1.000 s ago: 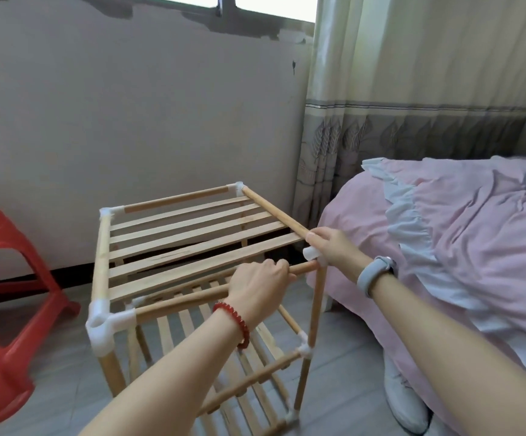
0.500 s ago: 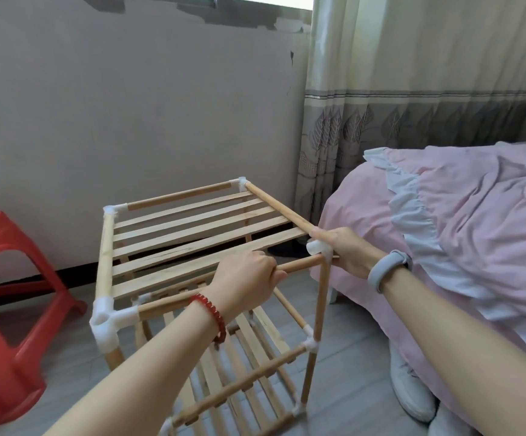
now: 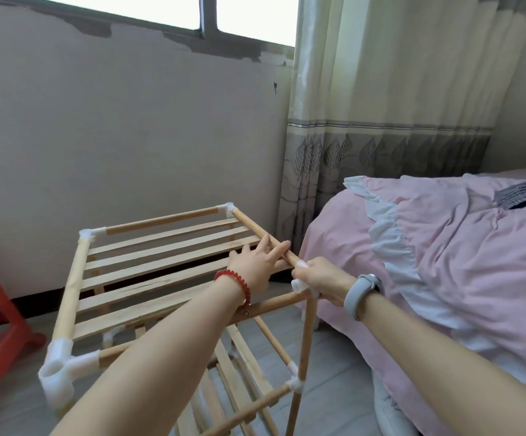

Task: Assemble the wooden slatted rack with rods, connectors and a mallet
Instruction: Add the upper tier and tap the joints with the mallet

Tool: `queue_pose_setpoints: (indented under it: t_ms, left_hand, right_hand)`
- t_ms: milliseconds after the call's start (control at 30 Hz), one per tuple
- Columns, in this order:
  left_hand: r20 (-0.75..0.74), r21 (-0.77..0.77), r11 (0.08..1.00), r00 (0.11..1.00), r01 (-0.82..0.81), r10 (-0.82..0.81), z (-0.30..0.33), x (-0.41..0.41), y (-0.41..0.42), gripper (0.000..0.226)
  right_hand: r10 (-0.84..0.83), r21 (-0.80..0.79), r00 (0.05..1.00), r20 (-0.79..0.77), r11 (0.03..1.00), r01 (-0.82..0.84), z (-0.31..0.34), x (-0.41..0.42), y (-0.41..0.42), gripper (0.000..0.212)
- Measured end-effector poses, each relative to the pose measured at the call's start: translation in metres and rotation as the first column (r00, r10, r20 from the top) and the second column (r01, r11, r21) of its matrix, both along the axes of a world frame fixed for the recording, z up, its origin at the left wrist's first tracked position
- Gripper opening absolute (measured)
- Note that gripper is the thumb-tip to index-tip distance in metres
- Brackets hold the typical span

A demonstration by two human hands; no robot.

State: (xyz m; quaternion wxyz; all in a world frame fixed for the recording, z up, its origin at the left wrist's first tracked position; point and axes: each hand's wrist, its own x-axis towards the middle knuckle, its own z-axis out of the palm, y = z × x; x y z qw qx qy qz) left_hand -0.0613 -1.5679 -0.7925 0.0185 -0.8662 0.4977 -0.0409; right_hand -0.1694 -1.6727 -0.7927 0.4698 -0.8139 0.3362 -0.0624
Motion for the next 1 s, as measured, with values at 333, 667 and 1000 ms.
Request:
queue_pose_setpoints:
  t_ms: [333,667,1000]
  left_hand:
    - [0.042,-0.048,0.999,0.999,0.009,-0.007,-0.007,0.001,-0.01,0.086]
    - [-0.014,-0.097,0.991,0.995,0.096,-0.098,-0.002,0.0,0.006,0.085]
    - [-0.206,-0.445,0.889,0.979,-0.108,0.016,0.013,-0.025,0.121,0.032]
  right_hand:
    - [0.023,-0.18,1.0,0.007,0.983,-0.022,0.008,-0.011,0.004,0.024]
    - [0.059,0.06,0.994,0.087,0.996,-0.065,0.0,-0.017,0.002,0.022]
    - [-0.293,-0.014,0.791,0.538,0.934,0.356,-0.023,-0.011,0.037,0.043]
